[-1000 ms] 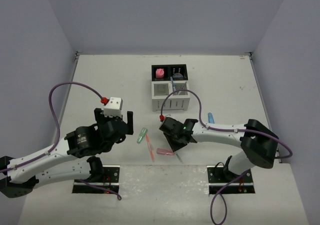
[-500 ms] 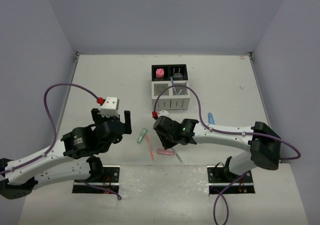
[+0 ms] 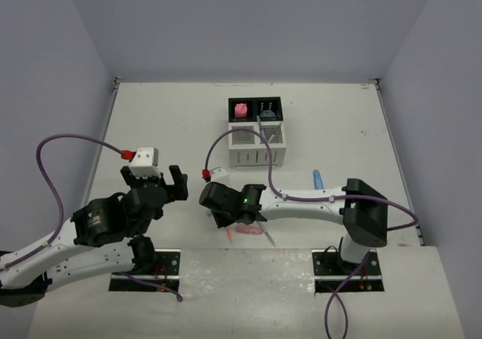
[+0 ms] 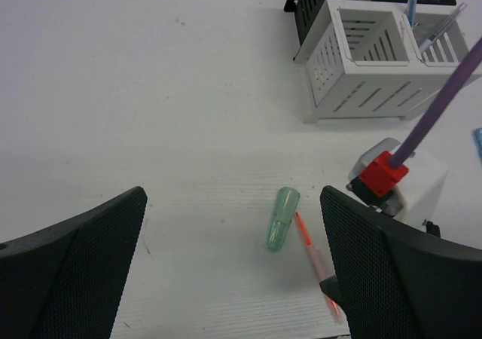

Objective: Sort the stationery into containers
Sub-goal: Pick up the pen from the center of the board.

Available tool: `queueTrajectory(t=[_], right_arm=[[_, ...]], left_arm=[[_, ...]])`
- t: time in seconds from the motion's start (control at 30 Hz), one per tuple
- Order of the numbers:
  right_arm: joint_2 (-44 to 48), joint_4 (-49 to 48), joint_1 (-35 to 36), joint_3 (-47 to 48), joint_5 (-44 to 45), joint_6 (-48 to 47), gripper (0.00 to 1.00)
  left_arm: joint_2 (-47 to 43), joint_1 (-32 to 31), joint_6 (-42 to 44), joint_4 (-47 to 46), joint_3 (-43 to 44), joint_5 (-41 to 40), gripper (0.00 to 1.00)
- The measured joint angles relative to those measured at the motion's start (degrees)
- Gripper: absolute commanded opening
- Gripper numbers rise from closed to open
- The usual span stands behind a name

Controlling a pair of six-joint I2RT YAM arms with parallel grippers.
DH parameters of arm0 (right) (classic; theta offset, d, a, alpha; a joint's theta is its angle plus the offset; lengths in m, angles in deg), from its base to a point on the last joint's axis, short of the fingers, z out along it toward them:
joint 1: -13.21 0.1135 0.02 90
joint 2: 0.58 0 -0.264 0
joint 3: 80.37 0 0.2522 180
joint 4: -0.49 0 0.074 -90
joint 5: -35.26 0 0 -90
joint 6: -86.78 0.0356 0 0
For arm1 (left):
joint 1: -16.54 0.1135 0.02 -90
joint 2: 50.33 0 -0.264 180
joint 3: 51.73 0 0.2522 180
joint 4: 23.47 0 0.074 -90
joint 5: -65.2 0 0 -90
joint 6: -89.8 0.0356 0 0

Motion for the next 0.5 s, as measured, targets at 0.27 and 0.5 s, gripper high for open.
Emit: queueTrajectory(t=[0.27, 0.5], right_arm=[[-7.24, 3.45, -0.15, 6.46, 0.74, 0.6, 0.25], [-7.19, 6.12, 0.94, 5.26, 2.77, 2.77, 0.25]], left_arm=[[-0.09, 0.0, 0.0, -0.04, 0.0, 0.06, 1.0], [-1.86, 0.0, 0.16, -0.23, -0.01, 0.2, 1.0]])
